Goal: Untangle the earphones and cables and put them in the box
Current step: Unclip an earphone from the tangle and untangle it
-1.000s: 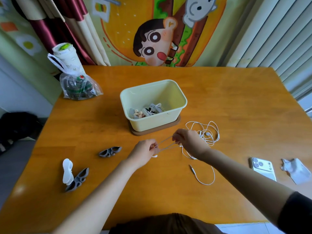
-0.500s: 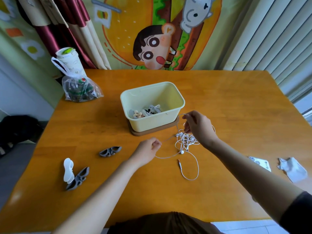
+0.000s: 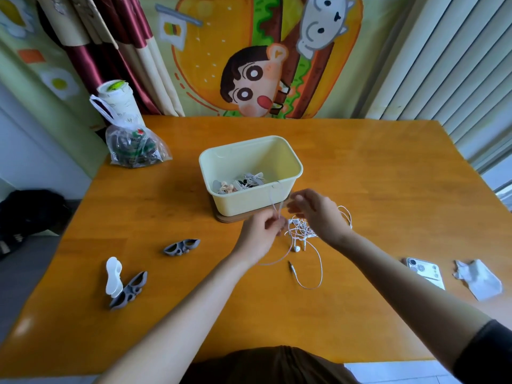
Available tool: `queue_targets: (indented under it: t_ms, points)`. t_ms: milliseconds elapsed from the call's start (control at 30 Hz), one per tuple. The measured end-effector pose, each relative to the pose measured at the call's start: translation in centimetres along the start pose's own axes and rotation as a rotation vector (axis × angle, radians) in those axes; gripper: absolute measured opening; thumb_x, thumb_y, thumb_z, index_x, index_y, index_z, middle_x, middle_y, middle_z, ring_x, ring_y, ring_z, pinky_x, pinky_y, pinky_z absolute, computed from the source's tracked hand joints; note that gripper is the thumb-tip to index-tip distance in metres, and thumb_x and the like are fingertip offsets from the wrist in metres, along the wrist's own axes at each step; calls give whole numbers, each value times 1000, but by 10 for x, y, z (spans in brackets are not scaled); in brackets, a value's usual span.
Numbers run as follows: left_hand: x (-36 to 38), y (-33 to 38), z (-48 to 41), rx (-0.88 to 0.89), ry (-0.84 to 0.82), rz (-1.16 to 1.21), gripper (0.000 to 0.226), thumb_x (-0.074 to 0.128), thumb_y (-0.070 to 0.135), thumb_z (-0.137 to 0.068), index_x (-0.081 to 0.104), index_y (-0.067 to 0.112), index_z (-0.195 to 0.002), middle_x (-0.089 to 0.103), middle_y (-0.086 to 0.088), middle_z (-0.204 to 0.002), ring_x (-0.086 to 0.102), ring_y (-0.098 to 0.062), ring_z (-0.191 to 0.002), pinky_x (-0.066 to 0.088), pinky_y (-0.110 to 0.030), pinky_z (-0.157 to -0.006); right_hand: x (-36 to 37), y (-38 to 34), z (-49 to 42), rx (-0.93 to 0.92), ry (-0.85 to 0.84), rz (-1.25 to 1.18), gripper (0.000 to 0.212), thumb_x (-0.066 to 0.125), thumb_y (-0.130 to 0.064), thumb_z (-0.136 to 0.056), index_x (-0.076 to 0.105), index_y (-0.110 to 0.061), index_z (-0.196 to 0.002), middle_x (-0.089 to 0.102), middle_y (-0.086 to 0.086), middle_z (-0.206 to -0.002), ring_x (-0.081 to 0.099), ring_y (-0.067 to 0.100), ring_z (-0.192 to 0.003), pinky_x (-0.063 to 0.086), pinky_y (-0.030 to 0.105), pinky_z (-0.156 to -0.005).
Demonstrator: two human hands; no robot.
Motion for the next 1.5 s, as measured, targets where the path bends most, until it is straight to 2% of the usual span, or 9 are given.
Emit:
queue_targets:
  t_ms: [100,200,400,600,800,1033,1167,1400,1500]
  points:
    - [-11,9,-7,0,102,145,27,52,5,-95,59,20,-73,65,5,-72,61,0,-61,51,-21,-66,24,17,20,0,-284,146,17,47,-24,-98,59,-14,-105,67,4,-97,59,18,-90,44,32,-81]
    - [-22,19,-11,6,150,245,24,49,5,-97,58,15,-77,63,1,-70,59,2,-59,50,-15,-63,37,22,34,-62,-362,166,9,56,-20,-93,62,-18,-99,66,-5,-84,60,11,-85,44,25,-80]
    - [-38,10,-14,-86,287,255,22,43,8,-99,62,7,-87,63,0,-74,60,-4,-61,51,-19,-62,13,10,21,-50,-179,147,26,44,-15,-99,61,-17,-80,65,-12,-68,58,-11,-63,39,6,-62]
    - [-16,11,-2,-185,-75,167,19,47,29,-99,62,19,-105,65,7,-91,57,-7,-73,43,-17,-64,7,-3,18,-41,-194,122,28,38,-16,-100,57,-16,-80,66,-4,-64,62,5,-57,48,19,-64]
    - [-20,9,-5,-119,60,185,26,51,14,-97,65,19,-76,57,2,-70,51,-7,-64,41,-17,-59,-3,-5,16,-50,-194,111,27,41,-16,-100,61,-15,-82,67,-3,-69,64,5,-62,47,15,-61]
    - [-28,3,-9,-175,151,256,30,48,10,-98,64,17,-73,61,6,-74,54,-8,-72,44,-18,-62,-19,-3,10,-62,-36,103,27,41,-9,-98,65,-8,-86,67,0,-72,58,-10,-56,45,7,-62]
    - [-28,-3,-9,-242,147,296,31,46,10,-99,62,13,-73,61,-1,-74,57,-13,-70,45,-20,-60,-29,-7,6,-39,128,22,29,36,-7,-99,61,-8,-84,64,-2,-68,63,6,-64,51,19,-68]
    - [-26,-1,-7,-204,127,297,29,39,4,-100,62,13,-114,56,-5,-79,58,-12,-62,46,-16,-57,-40,-1,-1,97,221,-6,29,33,-9,-100,60,-2,-92,53,2,-59,51,0,-37,45,11,-43]
    - [-24,7,-5,-163,147,289,34,35,2,-101,57,25,-114,54,-2,-78,58,-13,-63,48,-18,-59,-39,5,-1,152,243,0,26,34,-8,-99,59,-1,-95,57,2,-63,52,2,-37,48,15,-44]
Point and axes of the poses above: each hand's wrist, its own z-axis away from the middle knuckle, its own x-axis out of the palm, y = z × x, the point moved 3 cm from there along -z, towards the middle knuckle
